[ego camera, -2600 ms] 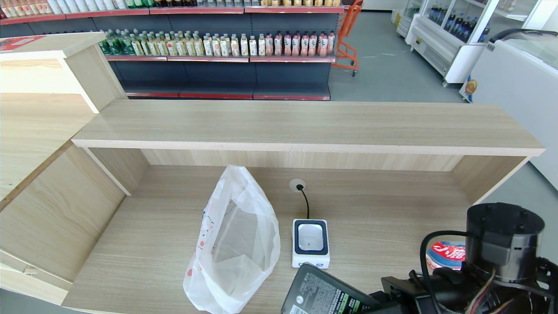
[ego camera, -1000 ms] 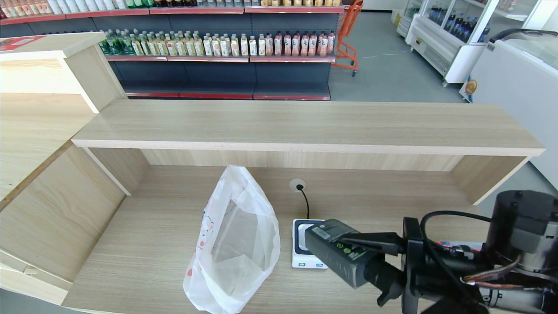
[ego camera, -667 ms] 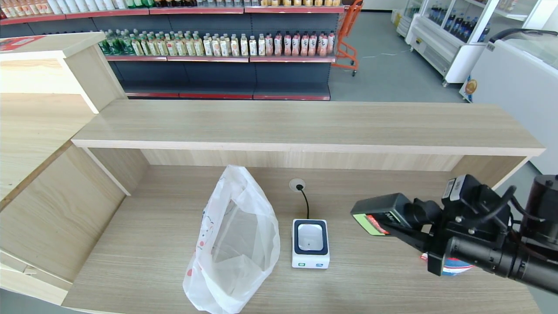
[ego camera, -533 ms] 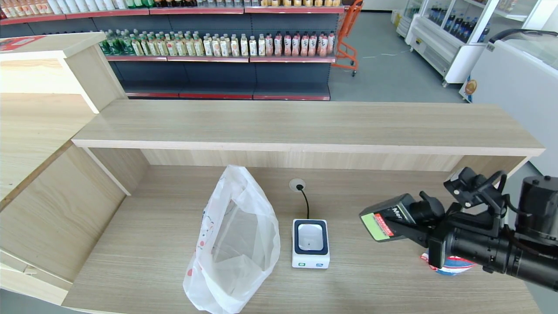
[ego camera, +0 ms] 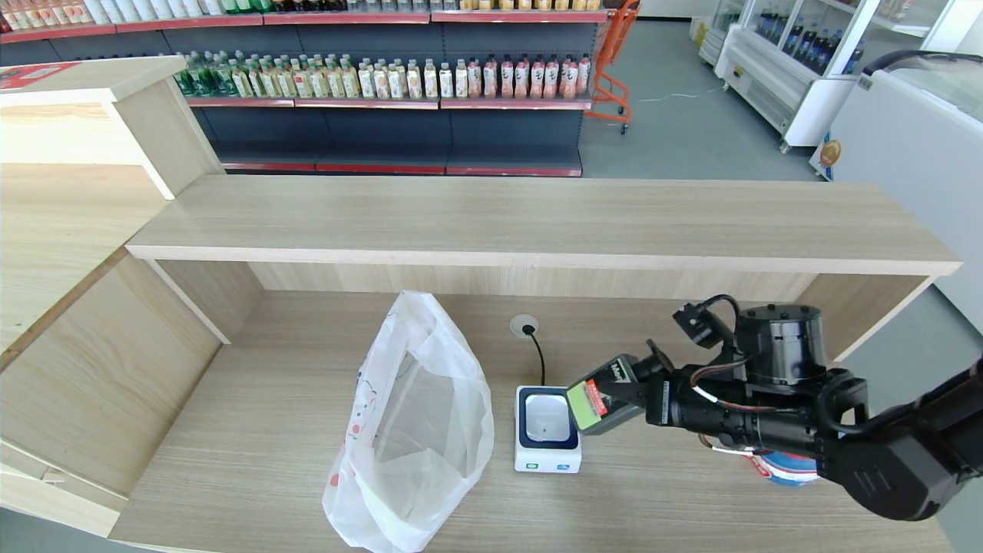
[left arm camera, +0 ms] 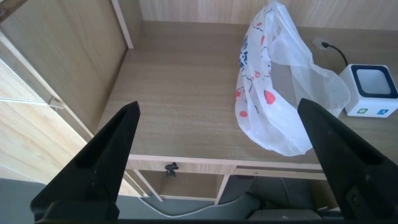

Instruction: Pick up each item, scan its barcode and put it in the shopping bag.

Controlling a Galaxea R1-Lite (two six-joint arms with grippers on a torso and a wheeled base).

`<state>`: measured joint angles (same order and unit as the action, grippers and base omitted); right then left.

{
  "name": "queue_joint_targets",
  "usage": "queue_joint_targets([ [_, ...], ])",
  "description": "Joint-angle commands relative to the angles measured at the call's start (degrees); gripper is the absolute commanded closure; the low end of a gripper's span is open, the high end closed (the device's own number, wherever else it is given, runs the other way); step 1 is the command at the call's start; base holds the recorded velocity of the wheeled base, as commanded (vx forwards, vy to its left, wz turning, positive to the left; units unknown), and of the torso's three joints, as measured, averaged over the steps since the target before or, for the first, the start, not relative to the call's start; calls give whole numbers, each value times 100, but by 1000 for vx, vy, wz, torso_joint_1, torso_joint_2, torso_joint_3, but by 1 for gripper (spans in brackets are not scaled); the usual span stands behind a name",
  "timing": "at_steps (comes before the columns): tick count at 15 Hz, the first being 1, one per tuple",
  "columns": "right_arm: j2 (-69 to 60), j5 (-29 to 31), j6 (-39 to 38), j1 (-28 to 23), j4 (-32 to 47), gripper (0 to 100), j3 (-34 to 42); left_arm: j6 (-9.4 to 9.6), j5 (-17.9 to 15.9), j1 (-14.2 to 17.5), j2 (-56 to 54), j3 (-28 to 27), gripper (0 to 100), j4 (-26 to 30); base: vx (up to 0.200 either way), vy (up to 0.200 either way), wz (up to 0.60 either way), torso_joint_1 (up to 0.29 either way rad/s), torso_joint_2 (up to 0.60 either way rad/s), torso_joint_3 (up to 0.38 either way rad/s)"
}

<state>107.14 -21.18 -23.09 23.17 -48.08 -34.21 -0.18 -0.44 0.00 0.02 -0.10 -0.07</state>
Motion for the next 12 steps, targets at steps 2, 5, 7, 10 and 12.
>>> queue_joint_targets([
  [2,588,17,-11,328,53,100,-148,1,0,0,-2,1,0,-1,0,0,0,0,0,0],
  [5,931,474,94,416,18,100,-174,1,0,0,-2,1,0,-1,0,0,0,0,0,0],
  [7,1010,474,156,442,27,100,-297,-8,0,0,-2,1,0,-1,0,0,0,0,0,0],
  [10,1177,483,156,574,18,100,-517,-8,0,0,-2,1,0,-1,0,0,0,0,0,0],
  [12,1327,500,156,618,18,100,-763,-8,0,0,-2,1,0,-1,0,0,0,0,0,0],
])
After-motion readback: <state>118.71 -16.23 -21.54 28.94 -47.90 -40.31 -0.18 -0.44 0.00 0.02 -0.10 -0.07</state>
